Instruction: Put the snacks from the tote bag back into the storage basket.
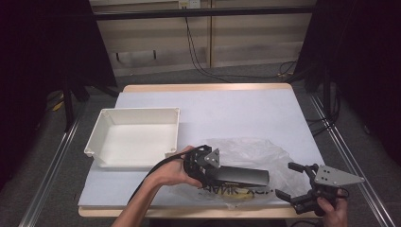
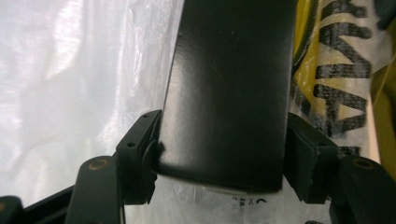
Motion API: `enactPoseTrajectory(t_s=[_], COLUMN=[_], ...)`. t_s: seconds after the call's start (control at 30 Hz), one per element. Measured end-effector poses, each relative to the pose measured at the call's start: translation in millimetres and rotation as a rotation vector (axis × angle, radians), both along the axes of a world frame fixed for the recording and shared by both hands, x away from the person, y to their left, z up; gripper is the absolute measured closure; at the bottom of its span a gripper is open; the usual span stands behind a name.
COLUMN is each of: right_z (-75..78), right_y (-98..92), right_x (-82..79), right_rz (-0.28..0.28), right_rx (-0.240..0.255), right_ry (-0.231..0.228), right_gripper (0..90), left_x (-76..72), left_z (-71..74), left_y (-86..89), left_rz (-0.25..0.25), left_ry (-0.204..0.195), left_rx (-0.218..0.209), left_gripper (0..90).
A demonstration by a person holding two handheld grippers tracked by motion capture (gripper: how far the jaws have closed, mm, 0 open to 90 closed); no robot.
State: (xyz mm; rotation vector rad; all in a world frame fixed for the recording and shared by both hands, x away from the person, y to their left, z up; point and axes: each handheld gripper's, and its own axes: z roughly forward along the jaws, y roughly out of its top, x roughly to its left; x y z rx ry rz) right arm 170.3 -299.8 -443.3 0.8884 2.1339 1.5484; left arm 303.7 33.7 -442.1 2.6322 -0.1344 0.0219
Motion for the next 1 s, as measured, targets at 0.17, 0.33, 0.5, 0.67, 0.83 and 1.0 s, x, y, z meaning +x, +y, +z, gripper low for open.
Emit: enactPoseTrajectory(t_s=[0.17, 0.33, 0.5, 0.67, 0.83, 1.0], right_z=[-1.7, -1.8, -1.2, -0.8, -0.7, -0.4], right_y=[-0.7, -0.1, -1.6, -2.0, -2.6, -3.1], right_x=[0.9, 0.8, 0.7, 0.2, 0.0, -0.8], right_rz=[-0.006, -0.006, -0.008, -0.011, 0.005, -0.006], right_rx=[-0.007, -0.007, -0.004, -0.001, 0.007, 0.016], right_ry=[-0.002, -0.004, -0.008, -0.014, -0.018, -0.021], right_gripper=[0.1, 0.1, 0.1, 0.1, 0.1, 0.1], left_x=[0.5, -1.2, -2.7, -2.4, -1.2, -1.9], left_z=[0.1, 5.1, 11.7, 19.7, 26.7, 35.0], left_y=[-0.8, 0.3, 1.9, 3.7, 6.7, 12.9], left_rz=[0.003, -0.024, -0.008, 0.013, 0.035, 0.038], left_ry=[0.006, 0.022, 0.039, 0.033, 0.035, 0.040], left_rx=[-0.001, -0.001, -0.028, -0.036, -0.055, -0.064], left_gripper=[37.5, 40.5, 41.5, 42.0, 42.3, 42.4])
